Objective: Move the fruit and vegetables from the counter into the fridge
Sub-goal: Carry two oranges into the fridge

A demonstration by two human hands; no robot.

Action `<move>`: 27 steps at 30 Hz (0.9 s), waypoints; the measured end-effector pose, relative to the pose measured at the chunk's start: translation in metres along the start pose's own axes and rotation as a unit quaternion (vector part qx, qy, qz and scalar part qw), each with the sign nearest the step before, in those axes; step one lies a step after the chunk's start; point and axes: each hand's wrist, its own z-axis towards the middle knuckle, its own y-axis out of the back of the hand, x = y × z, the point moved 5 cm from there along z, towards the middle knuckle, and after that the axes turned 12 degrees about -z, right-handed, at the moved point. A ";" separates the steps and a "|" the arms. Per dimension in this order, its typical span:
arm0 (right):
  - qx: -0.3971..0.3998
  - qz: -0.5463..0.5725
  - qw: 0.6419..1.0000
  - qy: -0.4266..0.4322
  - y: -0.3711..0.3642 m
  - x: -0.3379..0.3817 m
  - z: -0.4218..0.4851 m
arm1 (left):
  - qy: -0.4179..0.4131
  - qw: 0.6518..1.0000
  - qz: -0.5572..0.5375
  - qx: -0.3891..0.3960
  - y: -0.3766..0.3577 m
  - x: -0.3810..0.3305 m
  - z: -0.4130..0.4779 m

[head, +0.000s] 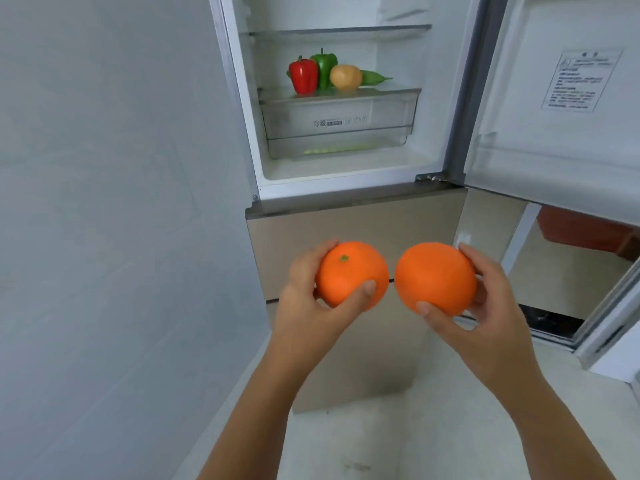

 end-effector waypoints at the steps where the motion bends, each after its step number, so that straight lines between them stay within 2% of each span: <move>1: -0.006 0.005 1.000 0.001 0.004 -0.008 0.016 | -0.009 1.000 -0.006 0.002 -0.012 -0.001 0.014; 5: -0.004 0.019 1.000 -0.010 0.004 -0.035 0.066 | 0.002 1.000 -0.027 0.013 -0.046 0.016 0.055; 12: -0.003 0.027 1.000 0.002 -0.016 -0.072 0.148 | 0.005 0.999 -0.032 -0.013 -0.058 0.051 0.135; 18: -0.006 0.044 0.998 0.035 -0.054 -0.078 0.244 | -0.052 0.998 -0.034 -0.015 -0.052 0.060 0.241; 27: -0.012 0.072 0.990 0.120 -0.096 -0.038 0.390 | -0.140 0.988 -0.035 -0.058 -0.006 0.040 0.383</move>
